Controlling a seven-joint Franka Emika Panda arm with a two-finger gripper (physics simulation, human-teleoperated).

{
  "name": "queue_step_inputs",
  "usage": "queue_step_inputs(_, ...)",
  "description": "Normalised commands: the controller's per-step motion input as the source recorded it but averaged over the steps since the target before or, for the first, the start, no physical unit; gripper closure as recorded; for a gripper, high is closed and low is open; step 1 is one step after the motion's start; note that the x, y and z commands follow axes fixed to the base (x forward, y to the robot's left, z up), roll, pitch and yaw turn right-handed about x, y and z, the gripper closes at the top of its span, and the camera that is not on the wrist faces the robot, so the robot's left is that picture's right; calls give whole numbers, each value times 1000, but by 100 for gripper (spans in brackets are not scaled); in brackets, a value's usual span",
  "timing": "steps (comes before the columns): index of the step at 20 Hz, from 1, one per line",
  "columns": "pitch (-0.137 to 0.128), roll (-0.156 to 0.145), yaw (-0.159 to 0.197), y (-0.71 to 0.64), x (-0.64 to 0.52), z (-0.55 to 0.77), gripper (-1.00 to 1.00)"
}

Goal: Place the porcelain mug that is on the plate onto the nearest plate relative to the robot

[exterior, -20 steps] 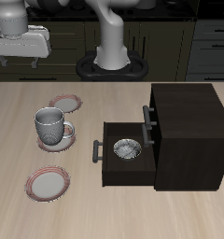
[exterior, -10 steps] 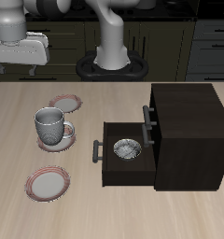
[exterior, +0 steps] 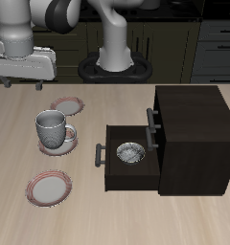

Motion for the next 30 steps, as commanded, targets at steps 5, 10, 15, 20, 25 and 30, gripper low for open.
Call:
queue_step_inputs(5, 6, 5, -10, 154, -69, -161, -100)
queue_step_inputs(10, -18, -11, 15, 37, -40, -104, -100)
queue_step_inputs(15, 0, -23, 3, -54, 35, -211, -100)
queue_step_inputs(20, -2, 6, -3, 122, -118, -460, -100)
queue_step_inputs(25, -16, 17, 8, 98, -126, -466, -100)
queue_step_inputs(30, -26, -24, -6, -104, -20, -251, -100)
